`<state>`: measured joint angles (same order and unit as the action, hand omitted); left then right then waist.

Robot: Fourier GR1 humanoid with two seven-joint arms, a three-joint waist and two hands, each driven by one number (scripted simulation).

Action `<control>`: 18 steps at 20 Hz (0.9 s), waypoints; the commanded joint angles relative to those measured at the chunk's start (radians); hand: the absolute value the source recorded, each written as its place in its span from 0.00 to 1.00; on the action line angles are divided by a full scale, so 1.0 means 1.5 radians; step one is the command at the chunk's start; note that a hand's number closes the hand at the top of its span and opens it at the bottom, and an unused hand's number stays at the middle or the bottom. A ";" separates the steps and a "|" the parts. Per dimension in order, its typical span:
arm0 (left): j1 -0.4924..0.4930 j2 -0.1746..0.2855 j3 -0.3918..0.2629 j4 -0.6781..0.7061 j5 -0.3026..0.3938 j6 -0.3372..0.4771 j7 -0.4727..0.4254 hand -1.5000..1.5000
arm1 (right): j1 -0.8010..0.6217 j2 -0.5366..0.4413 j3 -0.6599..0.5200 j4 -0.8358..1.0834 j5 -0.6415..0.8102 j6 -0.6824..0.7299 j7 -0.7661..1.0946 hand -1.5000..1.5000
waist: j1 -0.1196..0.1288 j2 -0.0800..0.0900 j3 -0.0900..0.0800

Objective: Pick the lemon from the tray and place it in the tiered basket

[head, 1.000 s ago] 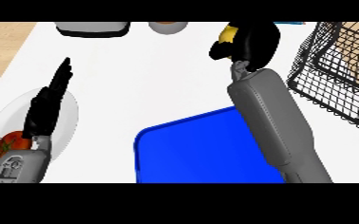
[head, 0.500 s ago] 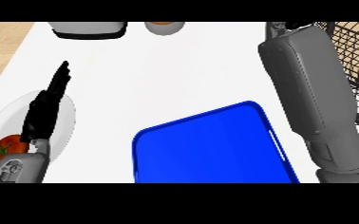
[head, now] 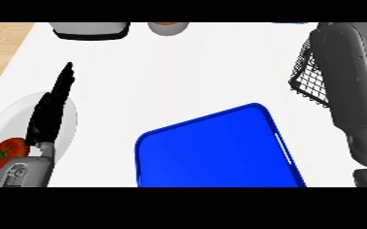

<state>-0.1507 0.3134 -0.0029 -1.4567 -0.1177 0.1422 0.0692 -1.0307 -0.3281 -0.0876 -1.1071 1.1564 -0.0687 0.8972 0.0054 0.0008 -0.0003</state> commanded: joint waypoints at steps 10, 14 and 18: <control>0.032 -0.002 0.015 -0.006 0.006 -0.026 -0.021 0.50 | 0.008 -0.165 -0.009 0.175 0.090 0.030 -0.076 1.00 | 0.007 0.001 0.000; 0.016 -0.001 0.024 -0.008 -0.002 -0.028 -0.007 0.50 | 0.053 -0.186 -0.023 0.160 0.067 0.031 -0.136 1.00 | 0.002 0.000 0.000; 0.011 -0.004 0.019 -0.041 -0.014 -0.026 0.030 0.50 | 0.057 -0.204 -0.047 0.194 0.034 0.031 -0.209 1.00 | 0.003 0.000 0.000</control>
<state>-0.1511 0.3047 0.0266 -1.4644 -0.1277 0.1089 0.0755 -0.9645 -0.6130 -0.1351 -0.8389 1.2372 -0.0259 0.6605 0.0083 0.0019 0.0001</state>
